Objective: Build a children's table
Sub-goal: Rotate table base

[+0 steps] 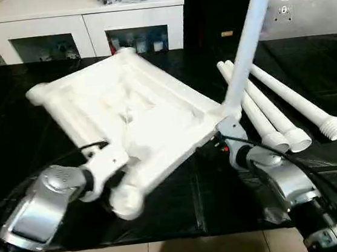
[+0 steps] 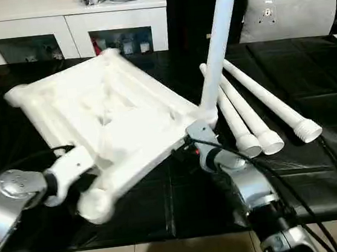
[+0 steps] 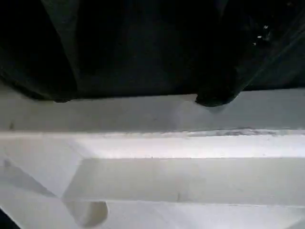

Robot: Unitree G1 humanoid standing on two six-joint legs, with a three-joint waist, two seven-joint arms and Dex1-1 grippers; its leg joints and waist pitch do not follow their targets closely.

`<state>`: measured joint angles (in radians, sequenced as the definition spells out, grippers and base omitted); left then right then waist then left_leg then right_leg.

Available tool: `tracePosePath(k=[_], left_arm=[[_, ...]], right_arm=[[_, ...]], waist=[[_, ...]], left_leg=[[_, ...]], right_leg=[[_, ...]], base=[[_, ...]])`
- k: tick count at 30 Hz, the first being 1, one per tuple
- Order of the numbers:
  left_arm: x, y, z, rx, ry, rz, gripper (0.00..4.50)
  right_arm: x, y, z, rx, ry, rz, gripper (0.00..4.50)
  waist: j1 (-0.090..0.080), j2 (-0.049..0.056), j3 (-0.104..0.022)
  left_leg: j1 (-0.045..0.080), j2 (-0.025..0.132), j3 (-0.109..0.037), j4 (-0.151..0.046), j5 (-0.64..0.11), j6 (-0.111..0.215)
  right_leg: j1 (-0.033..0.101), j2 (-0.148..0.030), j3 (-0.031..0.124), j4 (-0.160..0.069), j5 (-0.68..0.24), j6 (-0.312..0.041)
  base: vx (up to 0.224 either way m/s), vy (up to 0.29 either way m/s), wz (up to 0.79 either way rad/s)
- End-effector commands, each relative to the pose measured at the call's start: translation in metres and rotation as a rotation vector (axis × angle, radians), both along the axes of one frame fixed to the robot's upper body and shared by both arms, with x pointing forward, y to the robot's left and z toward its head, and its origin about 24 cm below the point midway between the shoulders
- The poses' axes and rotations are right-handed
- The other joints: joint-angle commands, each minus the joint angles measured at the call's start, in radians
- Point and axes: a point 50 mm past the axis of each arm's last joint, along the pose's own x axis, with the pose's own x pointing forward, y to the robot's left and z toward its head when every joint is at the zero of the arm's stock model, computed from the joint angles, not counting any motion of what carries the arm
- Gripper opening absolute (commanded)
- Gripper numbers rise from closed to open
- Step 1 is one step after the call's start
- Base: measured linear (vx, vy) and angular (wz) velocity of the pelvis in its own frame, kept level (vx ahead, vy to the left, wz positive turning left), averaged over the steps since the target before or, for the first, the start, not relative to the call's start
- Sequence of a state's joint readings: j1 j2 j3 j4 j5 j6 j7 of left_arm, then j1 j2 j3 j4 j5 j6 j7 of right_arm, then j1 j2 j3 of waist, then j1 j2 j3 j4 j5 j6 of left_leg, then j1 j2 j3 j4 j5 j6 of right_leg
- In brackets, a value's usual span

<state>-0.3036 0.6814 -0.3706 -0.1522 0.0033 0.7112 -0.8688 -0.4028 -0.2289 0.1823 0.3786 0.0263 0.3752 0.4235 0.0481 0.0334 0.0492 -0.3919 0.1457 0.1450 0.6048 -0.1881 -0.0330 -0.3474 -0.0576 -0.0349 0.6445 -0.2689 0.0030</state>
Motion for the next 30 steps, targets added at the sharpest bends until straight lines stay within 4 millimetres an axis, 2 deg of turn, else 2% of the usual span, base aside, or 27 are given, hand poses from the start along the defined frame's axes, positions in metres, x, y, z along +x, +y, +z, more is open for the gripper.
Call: tracePosePath(k=[1,3,6,9,15,16,17,21,22,24,26,29,30], left_arm=[[-0.006,-0.025,-0.008,-0.062,0.055,-0.109,0.04],[-0.005,-0.032,-0.007,-0.089,0.056,-0.123,0.04],[0.0,-0.056,-0.006,-0.156,0.057,-0.172,0.04],[0.004,-0.065,-0.007,-0.172,0.055,-0.178,0.04],[0.025,-0.09,-0.014,-0.217,-0.043,-0.069,0.04],[0.03,-0.094,-0.015,-0.234,-0.07,-0.035,0.04],[0.034,-0.099,-0.014,-0.258,-0.108,-0.007,0.04],[0.034,-0.105,-0.008,-0.305,-0.159,-0.009,0.04],[0.033,-0.106,-0.006,-0.327,-0.162,-0.01,0.04],[0.032,-0.106,0.001,-0.382,-0.201,-0.008,0.04],[0.031,-0.105,0.008,-0.452,-0.241,0.033,0.04],[0.028,-0.099,0.017,-0.553,-0.292,0.096,0.33],[0.026,-0.092,0.019,-0.55,-0.327,0.154,0.41]], right_arm=[[0.008,0.01,0.014,0.027,-0.068,0.025,4.5],[0.009,0.011,0.015,0.029,-0.073,0.022,4.5],[0.009,0.01,0.013,0.032,-0.06,0.024,4.5],[0.009,0.007,0.012,0.03,-0.053,0.014,4.5],[0.014,-0.009,0.012,0.029,-0.023,-0.126,4.5],[0.015,-0.011,0.014,0.052,-0.027,-0.147,4.5],[0.015,-0.013,0.02,0.076,-0.054,-0.165,4.5],[0.016,-0.017,0.033,0.098,-0.135,-0.195,4.5],[0.015,-0.02,0.036,0.097,-0.149,-0.215,4.5],[0.011,-0.025,0.043,0.075,-0.185,-0.25,4.5],[0.006,-0.03,0.047,0.078,-0.206,-0.295,4.5],[-0.001,-0.036,0.05,0.061,-0.17,-0.362,4.5],[-0.006,-0.035,0.053,0.074,-0.177,-0.364,4.5]], waist=[[0.004,0.009,-0.056],[0.005,0.01,-0.057],[0.003,0.009,-0.057],[0.002,0.008,-0.058],[0.002,0.003,-0.057],[0.005,0.007,-0.056],[0.007,0.006,-0.057],[0.013,0.004,-0.059],[0.014,0.002,-0.061],[0.016,0.003,-0.061],[0.017,0.007,-0.063],[0.021,0.006,-0.061],[0.017,0.003,-0.06]], left_leg=[[0.022,0.072,-0.022,-0.08,-0.148,-0.001],[0.021,0.072,-0.021,-0.077,-0.126,0.008],[0.022,0.074,-0.02,-0.077,-0.113,0.014],[0.022,0.073,-0.019,-0.075,-0.11,0.02],[0.023,0.074,-0.017,-0.074,-0.118,0.032],[0.023,0.076,-0.017,-0.075,-0.14,0.031],[0.024,0.077,-0.017,-0.074,-0.149,0.027],[0.019,0.078,-0.018,-0.074,-0.121,0.04],[0.018,0.079,-0.017,-0.072,-0.087,0.053],[0.016,0.08,-0.018,-0.069,-0.056,0.07],[0.02,0.081,-0.017,-0.069,-0.061,0.075],[0.018,0.086,-0.021,-0.073,-0.058,0.079],[0.017,0.086,-0.02,-0.074,-0.063,0.08]], right_leg=[[0.025,-0.088,0.045,-0.071,0.108,-0.268],[0.026,-0.089,0.045,-0.07,0.123,-0.269],[0.028,-0.086,0.043,-0.07,0.133,-0.273],[0.029,-0.087,0.043,-0.071,0.141,-0.274],[0.031,-0.087,0.045,-0.076,0.124,-0.278],[0.03,-0.09,0.045,-0.079,0.089,-0.275],[0.031,-0.092,0.046,-0.082,0.074,-0.271],[0.032,-0.092,0.045,-0.079,0.09,-0.257],[0.031,-0.092,0.044,-0.075,0.13,-0.253],[0.031,-0.093,0.043,-0.072,0.172,-0.249],[0.027,-0.091,0.042,-0.071,0.181,-0.251],[0.029,-0.089,0.039,-0.07,0.187,-0.252],[0.028,-0.088,0.04,-0.071,0.182,-0.251]], base=[[0.0,0.0,0.0],[0.0,0.0,0.0],[0.0,0.0,0.0],[0.0,0.0,0.0],[0.0,0.0,0.0],[0.0,0.0,0.0],[0.0,0.0,0.0],[0.0,0.0,0.0],[0.0,0.0,0.0],[0.0,0.0,0.0],[0.0,0.0,0.0],[0.0,0.0,0.0],[0.0,0.0,0.0]])
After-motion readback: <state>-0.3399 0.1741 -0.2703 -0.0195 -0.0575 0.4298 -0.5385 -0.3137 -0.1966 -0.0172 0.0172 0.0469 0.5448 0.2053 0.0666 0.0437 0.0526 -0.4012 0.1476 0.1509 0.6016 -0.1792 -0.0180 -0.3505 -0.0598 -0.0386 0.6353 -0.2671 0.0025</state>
